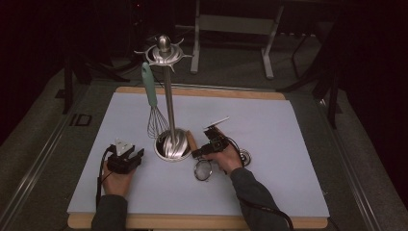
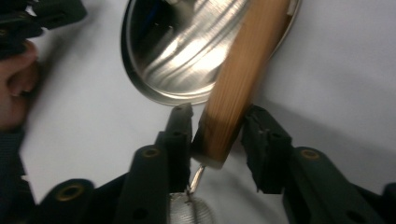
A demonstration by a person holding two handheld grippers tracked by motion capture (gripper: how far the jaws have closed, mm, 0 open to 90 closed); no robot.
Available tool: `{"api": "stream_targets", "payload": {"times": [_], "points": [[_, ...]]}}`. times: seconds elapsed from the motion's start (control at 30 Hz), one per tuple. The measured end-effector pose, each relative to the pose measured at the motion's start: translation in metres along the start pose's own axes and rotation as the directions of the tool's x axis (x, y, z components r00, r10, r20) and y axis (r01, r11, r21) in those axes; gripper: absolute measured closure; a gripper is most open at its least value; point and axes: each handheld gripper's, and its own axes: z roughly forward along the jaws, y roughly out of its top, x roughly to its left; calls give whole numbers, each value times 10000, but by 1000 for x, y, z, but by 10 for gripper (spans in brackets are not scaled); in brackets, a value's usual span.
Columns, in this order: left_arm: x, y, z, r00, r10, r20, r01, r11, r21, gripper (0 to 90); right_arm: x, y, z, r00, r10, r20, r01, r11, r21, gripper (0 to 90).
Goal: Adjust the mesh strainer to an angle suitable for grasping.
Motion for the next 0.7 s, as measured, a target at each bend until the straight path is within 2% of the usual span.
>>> {"api": "stream_targets", "payload": {"times": [0.07,0.2,0.4,0.7], "points": [[0,0,0,10000,8,2,-8,10000,10,586,1,0,-2,9999,-81,-58,81,10000,-13,692],[0,0,0,10000,15,-4,-15,10000,12,585,4,0,-5,9996,-249,126,249,9997,3,709],[0,0,0,10000,22,-10,-22,10000,24,586,4,-3,-15,9989,-346,329,358,9987,-365,715],[-1,0,0,10000,56,-32,-56,10000,36,586,11,-8,-41,9952,-907,380,940,9909,-960,716]]}}
